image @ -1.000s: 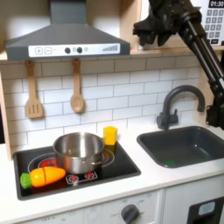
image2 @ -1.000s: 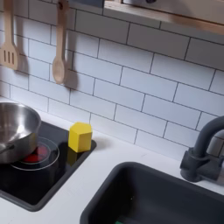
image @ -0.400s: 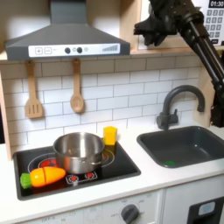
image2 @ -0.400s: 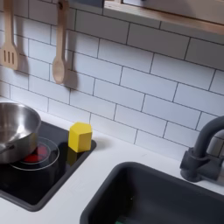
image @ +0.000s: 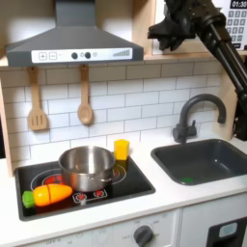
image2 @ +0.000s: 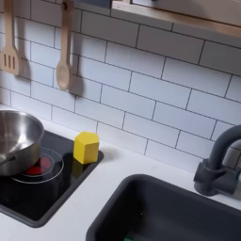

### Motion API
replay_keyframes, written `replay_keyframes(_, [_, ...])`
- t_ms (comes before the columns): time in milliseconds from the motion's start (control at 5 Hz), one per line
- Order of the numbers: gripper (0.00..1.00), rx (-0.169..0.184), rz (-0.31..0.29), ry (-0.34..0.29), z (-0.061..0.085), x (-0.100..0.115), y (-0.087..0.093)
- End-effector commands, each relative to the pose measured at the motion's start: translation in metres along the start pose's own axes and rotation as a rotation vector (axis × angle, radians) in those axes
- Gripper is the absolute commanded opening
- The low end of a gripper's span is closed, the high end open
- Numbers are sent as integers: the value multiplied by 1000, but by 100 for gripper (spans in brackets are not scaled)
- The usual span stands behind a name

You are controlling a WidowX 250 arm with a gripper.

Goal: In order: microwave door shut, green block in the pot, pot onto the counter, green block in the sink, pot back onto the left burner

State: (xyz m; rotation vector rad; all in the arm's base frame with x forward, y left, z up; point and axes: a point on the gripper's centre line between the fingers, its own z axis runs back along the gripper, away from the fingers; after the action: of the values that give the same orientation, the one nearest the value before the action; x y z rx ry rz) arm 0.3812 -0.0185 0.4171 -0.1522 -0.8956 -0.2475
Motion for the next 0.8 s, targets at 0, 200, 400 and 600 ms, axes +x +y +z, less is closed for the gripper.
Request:
replay_keyframes(0, [0, -3, -1, 7, 3, -4, -3])
replay_keyframes(200, [0, 0, 4, 11, 2, -5, -2])
replay_keyframes(400, [0, 1, 4, 9, 2, -5, -1])
replay_keyframes(600, [0, 1, 5, 8, 2, -4, -1])
